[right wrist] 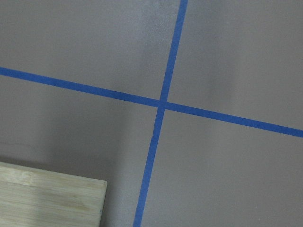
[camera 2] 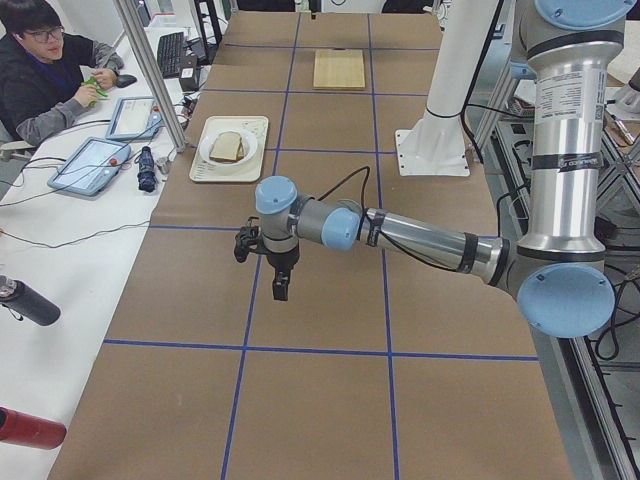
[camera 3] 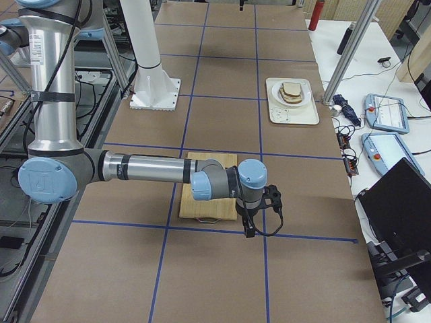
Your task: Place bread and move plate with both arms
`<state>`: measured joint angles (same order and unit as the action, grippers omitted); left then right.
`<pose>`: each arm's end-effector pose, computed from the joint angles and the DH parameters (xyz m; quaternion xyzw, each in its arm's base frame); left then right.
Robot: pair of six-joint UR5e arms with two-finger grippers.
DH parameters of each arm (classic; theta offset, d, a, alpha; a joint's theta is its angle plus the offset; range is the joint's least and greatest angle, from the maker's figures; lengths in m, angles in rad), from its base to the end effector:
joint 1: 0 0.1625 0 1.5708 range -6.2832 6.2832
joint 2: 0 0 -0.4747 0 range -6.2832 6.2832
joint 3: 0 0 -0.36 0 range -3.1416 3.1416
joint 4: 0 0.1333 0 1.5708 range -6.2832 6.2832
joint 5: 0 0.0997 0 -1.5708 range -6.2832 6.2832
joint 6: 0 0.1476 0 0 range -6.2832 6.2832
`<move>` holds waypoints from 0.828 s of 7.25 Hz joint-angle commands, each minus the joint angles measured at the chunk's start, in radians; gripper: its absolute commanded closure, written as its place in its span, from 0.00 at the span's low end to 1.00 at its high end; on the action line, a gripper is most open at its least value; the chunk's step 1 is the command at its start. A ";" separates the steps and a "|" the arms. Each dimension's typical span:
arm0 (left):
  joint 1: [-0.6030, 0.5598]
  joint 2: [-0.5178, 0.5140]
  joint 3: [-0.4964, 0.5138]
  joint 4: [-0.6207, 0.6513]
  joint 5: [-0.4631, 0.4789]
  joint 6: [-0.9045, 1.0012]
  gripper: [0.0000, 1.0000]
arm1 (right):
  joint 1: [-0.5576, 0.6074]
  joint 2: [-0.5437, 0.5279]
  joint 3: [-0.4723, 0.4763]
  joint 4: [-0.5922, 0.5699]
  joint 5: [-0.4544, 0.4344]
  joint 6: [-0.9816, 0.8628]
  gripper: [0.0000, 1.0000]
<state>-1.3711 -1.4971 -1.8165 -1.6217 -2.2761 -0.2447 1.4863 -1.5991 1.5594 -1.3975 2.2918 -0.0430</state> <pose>0.0508 -0.4405 0.6619 0.0262 0.3578 0.0174 0.9333 -0.0031 -0.4612 0.7479 0.0551 -0.3532 -0.0830 0.9302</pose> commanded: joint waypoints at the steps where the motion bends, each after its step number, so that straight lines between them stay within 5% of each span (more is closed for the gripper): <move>1: -0.089 0.087 0.011 -0.024 -0.019 0.175 0.01 | 0.000 0.001 0.002 0.000 0.000 0.000 0.00; 4: -0.138 0.118 0.010 -0.046 -0.020 0.241 0.01 | 0.000 0.002 0.004 -0.002 0.002 0.000 0.00; 6: -0.166 0.187 0.008 -0.171 -0.049 0.255 0.01 | 0.009 0.002 0.004 -0.014 0.002 0.000 0.00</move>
<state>-1.5227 -1.3470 -1.8076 -1.7203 -2.3028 0.0034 1.4888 -1.5968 1.5628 -1.4021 2.2932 -0.0429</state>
